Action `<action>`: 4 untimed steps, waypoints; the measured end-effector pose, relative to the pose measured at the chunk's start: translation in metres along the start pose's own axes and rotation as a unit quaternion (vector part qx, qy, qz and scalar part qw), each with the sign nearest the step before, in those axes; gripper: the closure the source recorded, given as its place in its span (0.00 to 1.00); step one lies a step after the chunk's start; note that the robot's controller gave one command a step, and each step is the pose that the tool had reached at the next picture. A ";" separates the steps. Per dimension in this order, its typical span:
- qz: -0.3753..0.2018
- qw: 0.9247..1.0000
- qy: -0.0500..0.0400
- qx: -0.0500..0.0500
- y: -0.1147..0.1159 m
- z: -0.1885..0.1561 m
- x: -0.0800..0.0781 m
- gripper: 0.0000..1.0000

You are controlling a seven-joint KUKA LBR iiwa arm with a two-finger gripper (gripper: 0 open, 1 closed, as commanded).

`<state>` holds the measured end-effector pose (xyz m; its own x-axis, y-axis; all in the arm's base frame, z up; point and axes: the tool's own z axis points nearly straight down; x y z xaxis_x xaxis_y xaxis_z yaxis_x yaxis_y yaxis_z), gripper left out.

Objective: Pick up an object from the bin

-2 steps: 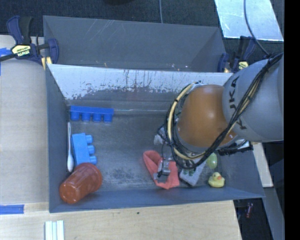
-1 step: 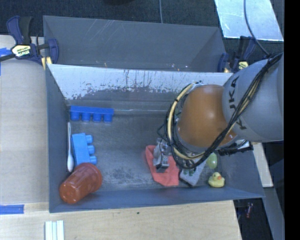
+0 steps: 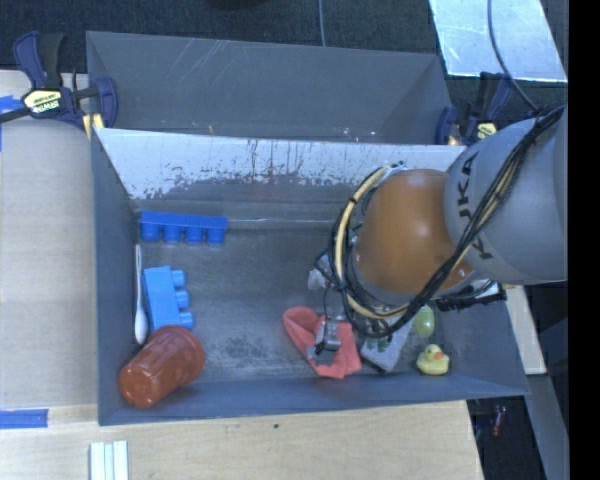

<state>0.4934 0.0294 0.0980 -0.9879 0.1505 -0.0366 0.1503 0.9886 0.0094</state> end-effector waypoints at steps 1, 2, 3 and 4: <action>0.000 1.000 0.000 0.000 0.000 0.000 0.000 1.00; 0.000 1.000 0.000 0.000 0.000 0.000 0.000 1.00; -0.068 0.998 -0.003 0.000 -0.024 0.014 -0.038 0.00; -0.068 0.998 -0.002 0.000 -0.023 0.014 -0.037 1.00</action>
Offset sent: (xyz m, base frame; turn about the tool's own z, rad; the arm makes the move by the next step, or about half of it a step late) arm 0.0000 0.0000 0.0000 0.0000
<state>0.5267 0.0008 0.0856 -0.9990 0.0153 -0.0423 0.0152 0.9999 0.0043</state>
